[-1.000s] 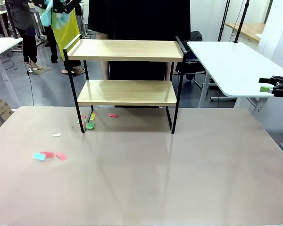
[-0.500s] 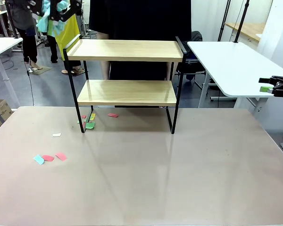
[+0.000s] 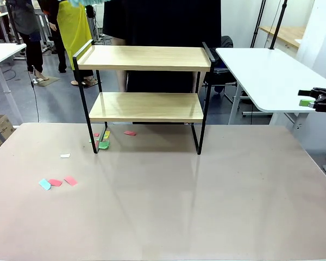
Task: Clean the shelf.
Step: Clean the specific section of the Shelf indicated by the human with the Duster.
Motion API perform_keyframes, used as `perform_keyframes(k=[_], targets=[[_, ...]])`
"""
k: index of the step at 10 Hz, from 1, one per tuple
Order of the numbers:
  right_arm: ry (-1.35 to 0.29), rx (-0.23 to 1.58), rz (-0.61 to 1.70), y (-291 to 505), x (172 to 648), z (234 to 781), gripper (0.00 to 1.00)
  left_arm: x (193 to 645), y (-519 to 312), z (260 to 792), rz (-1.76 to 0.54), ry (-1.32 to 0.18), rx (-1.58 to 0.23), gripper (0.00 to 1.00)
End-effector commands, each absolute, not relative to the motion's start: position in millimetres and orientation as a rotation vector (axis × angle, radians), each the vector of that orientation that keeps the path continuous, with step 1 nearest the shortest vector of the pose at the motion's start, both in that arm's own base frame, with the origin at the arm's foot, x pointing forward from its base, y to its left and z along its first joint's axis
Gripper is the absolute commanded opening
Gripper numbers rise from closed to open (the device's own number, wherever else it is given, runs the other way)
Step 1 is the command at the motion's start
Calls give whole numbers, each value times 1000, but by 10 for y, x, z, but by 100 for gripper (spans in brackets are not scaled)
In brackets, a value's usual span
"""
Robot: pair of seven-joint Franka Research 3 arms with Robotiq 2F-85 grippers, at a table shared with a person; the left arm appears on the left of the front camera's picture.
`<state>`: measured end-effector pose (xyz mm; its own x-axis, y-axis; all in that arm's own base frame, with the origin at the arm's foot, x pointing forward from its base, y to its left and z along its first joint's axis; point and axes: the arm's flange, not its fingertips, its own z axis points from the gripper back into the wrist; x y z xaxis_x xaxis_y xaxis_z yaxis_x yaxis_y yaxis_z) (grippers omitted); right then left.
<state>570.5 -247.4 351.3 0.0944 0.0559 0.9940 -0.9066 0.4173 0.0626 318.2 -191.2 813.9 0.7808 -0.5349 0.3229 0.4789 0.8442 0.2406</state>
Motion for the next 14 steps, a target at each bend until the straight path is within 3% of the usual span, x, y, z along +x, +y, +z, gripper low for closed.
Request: perform_keyframes(k=[1,6,11,14], targets=[[-1274,875,875,-2456,5714,3545,100,2836,-1647,8047,-907,-359,234,13],[-1274,875,875,-2456,5714,3545,100,2387,-1983,7735,-1318,-105,561,13],[-1274,875,875,-2456,5714,3545,100,2457,-1732,6804,-1720,291,626,13],[-1274,875,875,-2456,5714,3545,100,2525,-1310,6484,-1731,390,645,13]])
